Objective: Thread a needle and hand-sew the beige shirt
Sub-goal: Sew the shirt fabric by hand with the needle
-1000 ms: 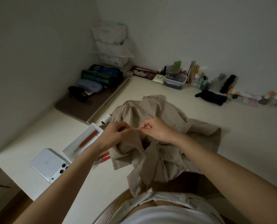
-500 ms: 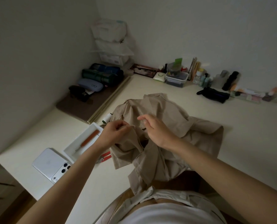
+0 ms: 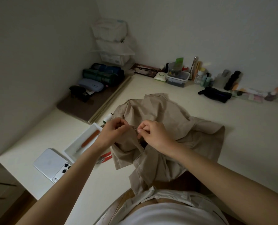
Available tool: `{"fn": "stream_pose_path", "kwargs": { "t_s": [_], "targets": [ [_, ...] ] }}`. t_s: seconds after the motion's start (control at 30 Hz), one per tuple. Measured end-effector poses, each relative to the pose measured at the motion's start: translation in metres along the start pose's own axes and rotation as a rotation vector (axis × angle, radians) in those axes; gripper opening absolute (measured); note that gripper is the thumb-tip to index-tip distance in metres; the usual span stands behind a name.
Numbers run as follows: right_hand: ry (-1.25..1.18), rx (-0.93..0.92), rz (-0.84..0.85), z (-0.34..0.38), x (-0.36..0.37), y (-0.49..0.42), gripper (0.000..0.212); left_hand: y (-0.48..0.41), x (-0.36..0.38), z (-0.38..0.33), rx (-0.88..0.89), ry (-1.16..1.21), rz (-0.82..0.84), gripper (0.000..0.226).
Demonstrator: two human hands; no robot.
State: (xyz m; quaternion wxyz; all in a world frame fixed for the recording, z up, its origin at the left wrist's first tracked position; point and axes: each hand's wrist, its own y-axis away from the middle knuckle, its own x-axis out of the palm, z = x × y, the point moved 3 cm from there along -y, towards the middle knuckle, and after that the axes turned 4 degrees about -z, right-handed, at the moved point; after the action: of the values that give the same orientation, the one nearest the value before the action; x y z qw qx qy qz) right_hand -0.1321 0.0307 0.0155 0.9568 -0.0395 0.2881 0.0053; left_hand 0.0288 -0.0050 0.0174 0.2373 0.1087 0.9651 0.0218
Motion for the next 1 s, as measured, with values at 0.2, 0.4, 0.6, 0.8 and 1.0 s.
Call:
{"fn": "stream_pose_path", "kwargs": {
  "t_s": [0.2,0.4,0.6,0.8,1.0],
  "targets": [
    [0.050,0.002,-0.019,-0.005,0.007,-0.005,0.011,0.002,0.001,-0.004,0.017,0.033,0.035,0.010],
    [0.040,0.004,-0.024,-0.005,0.010,-0.006,0.010,0.009,0.001,-0.014,0.151,-0.056,0.016,0.006],
    [0.000,0.018,-0.005,0.001,0.009,-0.005,0.011,0.014,-0.001,-0.021,0.202,-0.062,-0.071,0.023],
    [-0.051,0.021,-0.004,0.006,0.010,-0.005,0.012,0.011,-0.007,-0.022,0.214,-0.086,-0.139,0.025],
    [-0.043,0.027,0.021,0.006,0.011,-0.003,0.012,0.013,-0.008,-0.023,0.221,-0.086,-0.134,0.024]
  ]
}}
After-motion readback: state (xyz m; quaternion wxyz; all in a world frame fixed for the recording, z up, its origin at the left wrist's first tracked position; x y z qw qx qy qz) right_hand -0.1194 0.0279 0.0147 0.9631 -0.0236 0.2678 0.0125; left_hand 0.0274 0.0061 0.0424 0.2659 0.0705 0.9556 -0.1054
